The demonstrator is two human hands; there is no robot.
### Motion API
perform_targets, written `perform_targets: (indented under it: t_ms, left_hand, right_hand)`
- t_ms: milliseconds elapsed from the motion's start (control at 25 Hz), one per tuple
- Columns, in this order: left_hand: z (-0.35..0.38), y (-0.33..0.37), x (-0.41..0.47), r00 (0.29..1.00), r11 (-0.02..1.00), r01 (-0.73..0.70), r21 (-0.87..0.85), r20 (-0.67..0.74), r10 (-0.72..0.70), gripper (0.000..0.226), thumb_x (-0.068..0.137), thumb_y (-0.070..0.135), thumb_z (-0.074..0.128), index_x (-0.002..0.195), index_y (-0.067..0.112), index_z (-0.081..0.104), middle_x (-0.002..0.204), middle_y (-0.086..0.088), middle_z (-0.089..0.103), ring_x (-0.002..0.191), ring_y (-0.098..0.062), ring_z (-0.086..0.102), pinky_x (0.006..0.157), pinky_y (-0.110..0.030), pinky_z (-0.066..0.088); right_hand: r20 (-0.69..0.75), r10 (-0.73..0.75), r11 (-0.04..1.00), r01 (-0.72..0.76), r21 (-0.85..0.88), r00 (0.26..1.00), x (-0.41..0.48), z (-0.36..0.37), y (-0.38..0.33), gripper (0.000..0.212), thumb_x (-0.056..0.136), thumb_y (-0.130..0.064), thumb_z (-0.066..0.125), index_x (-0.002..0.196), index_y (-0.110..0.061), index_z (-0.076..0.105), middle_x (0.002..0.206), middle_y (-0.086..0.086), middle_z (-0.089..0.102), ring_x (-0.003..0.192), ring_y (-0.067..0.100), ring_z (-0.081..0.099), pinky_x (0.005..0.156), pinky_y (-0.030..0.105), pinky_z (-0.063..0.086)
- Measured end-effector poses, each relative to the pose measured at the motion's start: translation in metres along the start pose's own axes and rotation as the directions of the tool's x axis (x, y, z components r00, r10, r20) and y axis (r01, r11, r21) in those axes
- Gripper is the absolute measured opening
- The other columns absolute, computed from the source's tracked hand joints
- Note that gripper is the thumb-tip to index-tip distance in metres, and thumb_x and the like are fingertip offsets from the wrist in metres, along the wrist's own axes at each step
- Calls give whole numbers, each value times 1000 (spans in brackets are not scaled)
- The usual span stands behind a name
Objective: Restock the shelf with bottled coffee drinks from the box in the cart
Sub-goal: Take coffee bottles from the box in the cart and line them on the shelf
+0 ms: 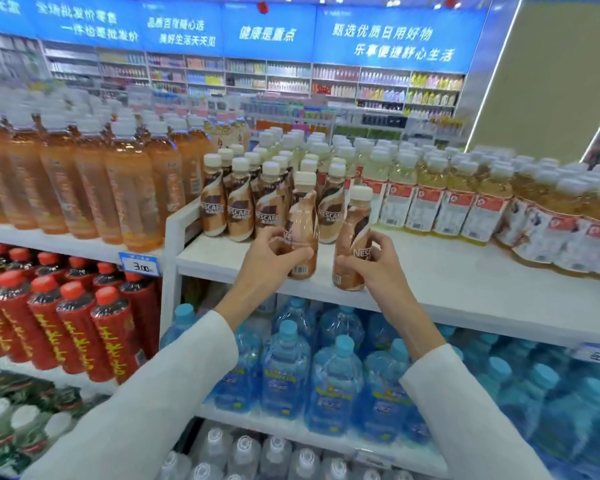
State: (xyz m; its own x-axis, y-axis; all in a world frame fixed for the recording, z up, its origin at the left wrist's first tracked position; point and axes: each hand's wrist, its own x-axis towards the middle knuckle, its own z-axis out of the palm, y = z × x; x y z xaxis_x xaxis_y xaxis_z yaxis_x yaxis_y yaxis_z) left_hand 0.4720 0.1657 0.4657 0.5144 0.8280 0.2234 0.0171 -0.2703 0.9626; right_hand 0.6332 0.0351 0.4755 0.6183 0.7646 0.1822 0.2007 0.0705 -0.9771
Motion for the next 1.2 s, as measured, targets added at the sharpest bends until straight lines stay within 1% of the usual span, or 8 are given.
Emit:
perform_targets:
  t_ms: [120, 280, 400, 520, 680, 840, 1000, 1200]
  left_hand:
    - [3, -10, 1, 1000, 998, -16, 68, -3, 16, 79, 65, 44, 85, 133, 19, 53, 116, 2, 73, 106, -14, 69, 97, -43, 56]
    - [6, -17, -3, 999, 992, -47, 114, -4, 47, 67, 69, 45, 83, 126, 30, 51, 112, 19, 66, 101, 7, 64, 92, -28, 53]
    - [1, -18, -1, 997, 991, -51, 125, 71, 42, 72, 73, 33, 84, 133, 34, 45, 119, 19, 61, 109, 2, 62, 96, -25, 49]
    - [-8, -16, 4, 989, 988, -66, 139, 139, 46, 74, 77, 13, 85, 132, 41, 44, 114, 27, 56, 98, 18, 61, 80, -7, 48]
    - [-3, -10, 0, 993, 966, -120, 228, 13, 120, 71, 65, 30, 95, 122, 39, 54, 107, 24, 63, 99, 11, 61, 77, -9, 47]
    - [10, -7, -9, 979, 958, -123, 259, -128, 160, 70, 56, 44, 97, 111, 37, 54, 97, 25, 60, 90, 11, 58, 70, -8, 41]
    - [14, -8, -11, 974, 955, -131, 267, -145, 174, 71, 59, 46, 96, 114, 34, 53, 103, 20, 62, 92, 6, 60, 73, -9, 43]
    - [20, -15, -12, 956, 954, -153, 258, -204, 209, 65, 66, 50, 90, 119, 32, 57, 115, 11, 63, 104, -7, 62, 88, -26, 54]
  right_hand:
    - [14, -34, 999, 34, -15, 999, 4, -3, 8, 63, 81, -14, 82, 127, -29, 42, 108, -1, 64, 85, 1, 69, 65, 18, 54]
    - [48, -69, 997, 71, -36, 996, 5, -6, 15, 64, 84, -12, 81, 130, -28, 40, 110, -1, 63, 93, 1, 66, 76, 22, 54]
    - [99, -70, 995, 77, -69, 993, 5, -13, 15, 71, 83, -8, 81, 134, -30, 38, 120, -4, 64, 108, 9, 66, 87, 24, 54]
    - [100, -78, 993, 86, -79, 992, 5, -21, 14, 68, 82, 4, 76, 132, -33, 47, 122, -6, 67, 113, 11, 66, 96, 32, 55]
    - [10, -134, 966, 133, -224, 991, -3, -13, 14, 64, 77, -14, 87, 129, -29, 53, 119, -16, 65, 108, 2, 63, 92, 26, 52]
    - [-112, -213, 929, 166, -330, 971, -8, 4, 14, 77, 67, -35, 94, 129, -23, 49, 120, -8, 62, 106, 10, 61, 90, 25, 50]
    - [-181, -206, 939, 142, -314, 962, -15, 9, 16, 77, 68, -37, 93, 130, -25, 50, 120, -11, 62, 105, 5, 62, 89, 23, 51]
    - [-267, -203, 955, 130, -267, 942, -18, 18, 21, 60, 70, -32, 92, 118, -32, 57, 108, -18, 67, 97, -7, 64, 79, 11, 49]
